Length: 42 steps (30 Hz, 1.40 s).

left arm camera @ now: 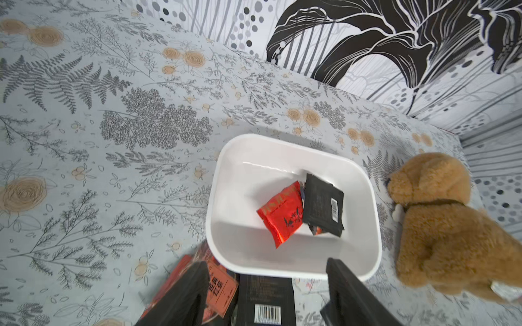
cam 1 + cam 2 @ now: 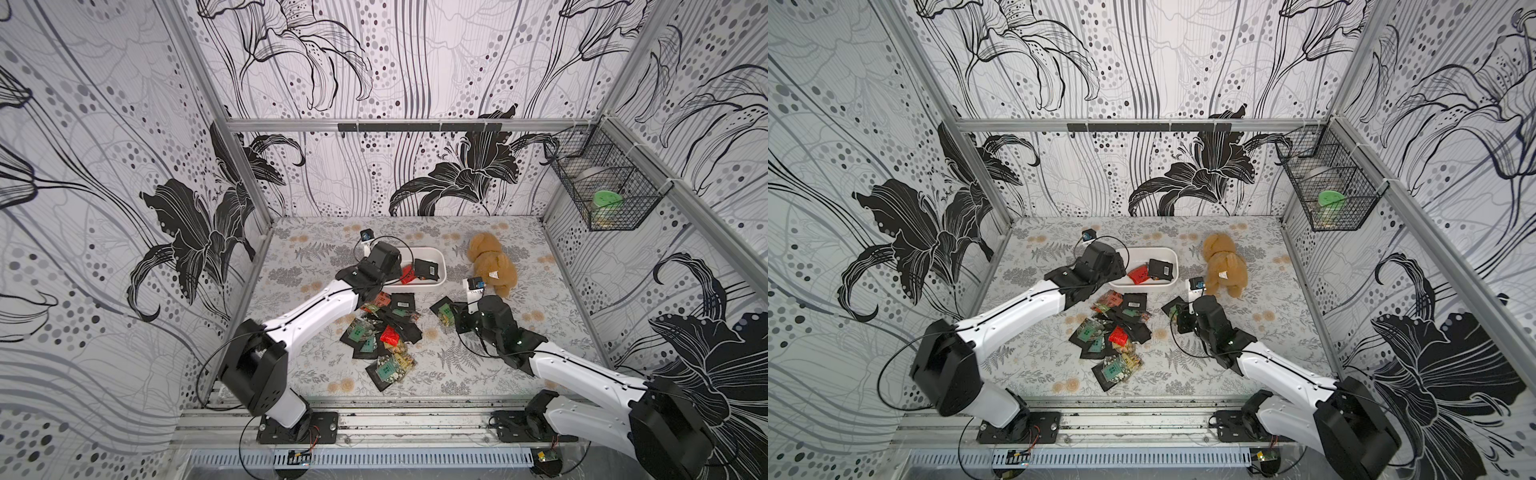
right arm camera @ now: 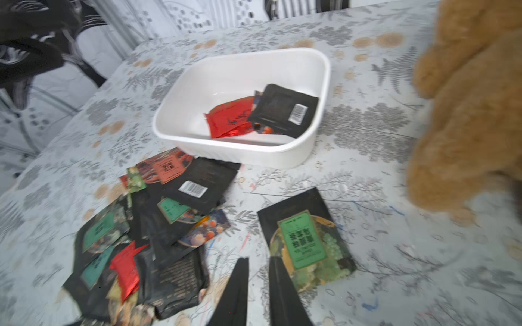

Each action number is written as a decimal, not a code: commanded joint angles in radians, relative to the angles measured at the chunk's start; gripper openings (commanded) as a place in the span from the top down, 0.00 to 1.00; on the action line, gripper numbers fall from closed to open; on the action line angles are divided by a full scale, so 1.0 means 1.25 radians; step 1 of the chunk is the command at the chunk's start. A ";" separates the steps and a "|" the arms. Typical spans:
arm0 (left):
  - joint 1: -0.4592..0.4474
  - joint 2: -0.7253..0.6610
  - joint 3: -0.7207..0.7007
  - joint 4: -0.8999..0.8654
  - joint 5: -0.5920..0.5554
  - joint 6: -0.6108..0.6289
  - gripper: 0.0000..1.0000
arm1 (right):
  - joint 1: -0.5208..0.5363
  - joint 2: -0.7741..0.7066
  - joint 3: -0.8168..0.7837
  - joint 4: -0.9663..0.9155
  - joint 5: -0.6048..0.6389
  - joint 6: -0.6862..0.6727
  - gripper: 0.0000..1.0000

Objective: Put the tea bags into the storage box
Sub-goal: Place the tea bag in the storage box, then pick up the tea bag from the center of the board.

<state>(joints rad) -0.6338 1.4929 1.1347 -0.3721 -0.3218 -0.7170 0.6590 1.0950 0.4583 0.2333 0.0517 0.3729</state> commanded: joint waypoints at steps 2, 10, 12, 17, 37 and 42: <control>-0.015 -0.114 -0.175 0.056 0.117 -0.078 0.30 | 0.031 0.034 0.001 0.076 -0.172 -0.052 0.79; -0.077 -0.341 -0.411 0.048 0.181 -0.191 0.31 | 0.131 0.156 0.093 0.004 -0.145 -0.096 0.78; -0.111 -0.376 -0.443 0.012 0.153 -0.222 0.31 | 0.143 0.171 0.105 -0.015 -0.143 -0.089 0.78; -0.163 -0.430 -0.507 -0.054 0.134 -0.314 0.31 | 0.188 0.201 0.144 -0.121 -0.065 0.043 0.80; -0.307 -0.562 -0.718 0.063 0.164 -0.492 0.37 | 0.470 0.454 0.351 -0.234 0.049 0.357 0.91; -0.323 -0.570 -0.729 0.044 0.152 -0.504 0.37 | 0.469 0.481 0.367 -0.273 0.079 0.375 0.93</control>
<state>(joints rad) -1.0283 0.7925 0.2367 -0.3412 -0.1127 -1.3239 1.2427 1.6672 0.8936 -0.0380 0.1059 0.8074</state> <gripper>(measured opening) 0.628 0.079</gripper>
